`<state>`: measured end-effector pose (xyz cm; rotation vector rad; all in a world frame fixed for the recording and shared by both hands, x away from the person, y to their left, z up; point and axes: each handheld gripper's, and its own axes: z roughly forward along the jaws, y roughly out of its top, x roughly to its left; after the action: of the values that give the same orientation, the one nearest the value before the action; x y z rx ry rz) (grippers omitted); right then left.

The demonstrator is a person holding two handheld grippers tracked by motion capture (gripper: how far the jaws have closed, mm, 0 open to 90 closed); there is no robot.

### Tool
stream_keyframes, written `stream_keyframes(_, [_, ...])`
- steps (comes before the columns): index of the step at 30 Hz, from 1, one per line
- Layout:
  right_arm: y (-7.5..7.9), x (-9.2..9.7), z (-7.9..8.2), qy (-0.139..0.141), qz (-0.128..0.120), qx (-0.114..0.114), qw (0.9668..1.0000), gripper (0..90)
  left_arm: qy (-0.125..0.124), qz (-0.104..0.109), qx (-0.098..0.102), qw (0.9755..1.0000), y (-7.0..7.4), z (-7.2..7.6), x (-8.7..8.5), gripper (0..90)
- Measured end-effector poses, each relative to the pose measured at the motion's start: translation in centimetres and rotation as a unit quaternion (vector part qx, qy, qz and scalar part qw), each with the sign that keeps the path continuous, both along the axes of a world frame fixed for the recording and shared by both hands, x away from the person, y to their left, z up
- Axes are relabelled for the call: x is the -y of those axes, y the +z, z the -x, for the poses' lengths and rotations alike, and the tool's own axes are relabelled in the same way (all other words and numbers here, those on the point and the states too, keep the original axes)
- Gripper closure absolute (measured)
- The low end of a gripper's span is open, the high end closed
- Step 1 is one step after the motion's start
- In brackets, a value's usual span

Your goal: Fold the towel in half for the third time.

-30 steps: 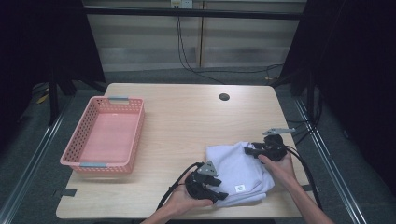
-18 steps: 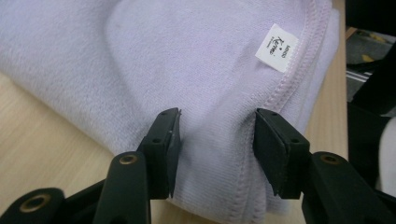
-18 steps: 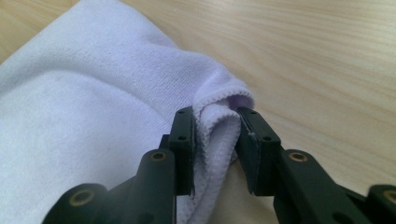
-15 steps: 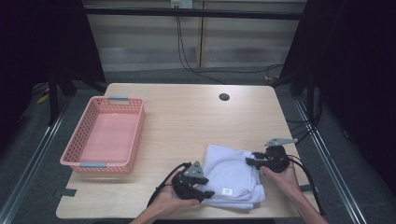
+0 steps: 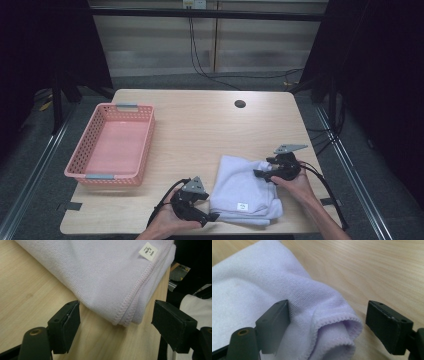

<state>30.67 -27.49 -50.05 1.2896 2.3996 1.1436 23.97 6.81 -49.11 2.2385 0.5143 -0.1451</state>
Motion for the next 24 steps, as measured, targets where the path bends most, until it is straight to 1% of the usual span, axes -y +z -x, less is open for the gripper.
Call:
stream_keyframes(1, [-0.1,0.1,-0.1,0.005,0.004,0.005,1.0000,17.9,-0.006,-0.005,0.001,1.0000,0.0,0.0,0.3,22.1])
stream_keyframes(3, [-0.2,0.2,0.0,0.005,0.005,0.002,1.0000,17.4,-0.008,-0.007,-0.001,0.9999,-0.1,0.0,0.4,21.2])
stream_keyframes(4, [-0.4,0.2,0.0,0.009,0.001,0.002,1.0000,17.6,-0.008,-0.010,-0.001,0.9999,-0.3,0.0,0.9,20.3])
stream_keyframes(6, [-0.5,0.0,0.1,0.009,0.005,0.002,0.9999,17.6,-0.011,-0.016,-0.001,0.9998,-0.4,0.1,1.2,20.1])
stream_keyframes(8, [-0.5,0.1,0.0,0.013,0.005,-0.001,0.9999,17.8,-0.017,-0.027,0.001,0.9995,-0.5,0.2,1.4,18.9])
stream_keyframes(9, [-0.5,0.1,0.1,0.012,0.005,-0.002,0.9999,18.0,-0.017,-0.028,0.006,0.9994,-0.5,0.3,1.5,18.6])
stream_keyframes(11, [-0.4,0.0,0.1,0.015,0.006,-0.002,0.9999,18.0,-0.013,-0.024,0.007,0.9996,-0.6,0.4,1.6,18.7])
stream_keyframes(12, [-0.4,0.0,0.2,0.015,0.007,-0.006,0.9998,18.0,-0.017,-0.034,0.009,0.9992,-0.5,0.5,1.5,19.1])
stream_keyframes(14, [-0.4,0.0,0.4,0.016,0.008,-0.003,0.9998,18.2,-0.016,-0.029,0.012,0.9994,-0.5,0.7,1.5,20.5])
stream_keyframes(15, [-0.4,0.0,0.5,0.020,0.008,-0.003,0.9998,18.3,-0.019,-0.033,0.016,0.9992,-0.4,0.7,1.4,22.7])
stream_keyframes(16, [-0.4,0.0,0.6,0.022,0.012,-0.003,0.9997,18.7,-0.015,-0.032,0.019,0.9992,-0.4,0.8,1.5,26.3])
stream_keyframes(17, [-0.4,0.0,0.7,0.021,0.012,-0.004,0.9997,19.5,-0.019,-0.030,0.024,0.9991,-0.5,0.9,1.5,30.7])
stream_keyframes(18, [-0.3,0.0,0.9,0.023,0.013,-0.002,0.9996,22.9,-0.018,-0.033,0.026,0.9990,-0.4,1.0,1.4,35.1])
stream_keyframes(19, [-0.3,0.0,1.0,0.027,0.010,-0.001,0.9996,27.0,-0.019,-0.035,0.033,0.9987,-0.4,1.1,1.5,36.6])
stream_keyframes(20, [-0.3,0.0,1.3,0.029,0.005,-0.002,0.9996,31.2,-0.018,-0.037,0.037,0.9984,-0.4,1.1,1.5,41.1])
stream_keyframes(21, [-0.3,-0.1,1.4,0.030,0.005,0.000,0.9995,33.9,-0.018,-0.040,0.032,0.9986,-0.3,1.0,1.5,43.2])
stream_keyframes(22, [-0.3,-0.1,1.4,0.030,0.005,0.000,0.9995,33.9,-0.018,-0.040,0.032,0.9986,-0.3,1.0,1.5,46.2])
stream_keyframes(23, [-0.3,-0.2,1.6,0.031,0.002,-0.002,0.9995,38.6,-0.014,-0.037,0.029,0.9988,-0.3,1.0,1.4,50.4])
stream_keyframes(24, [-0.2,-0.2,1.6,0.032,0.001,-0.005,0.9995,41.1,-0.014,-0.035,0.026,0.9990,-0.3,0.9,1.4,51.7])
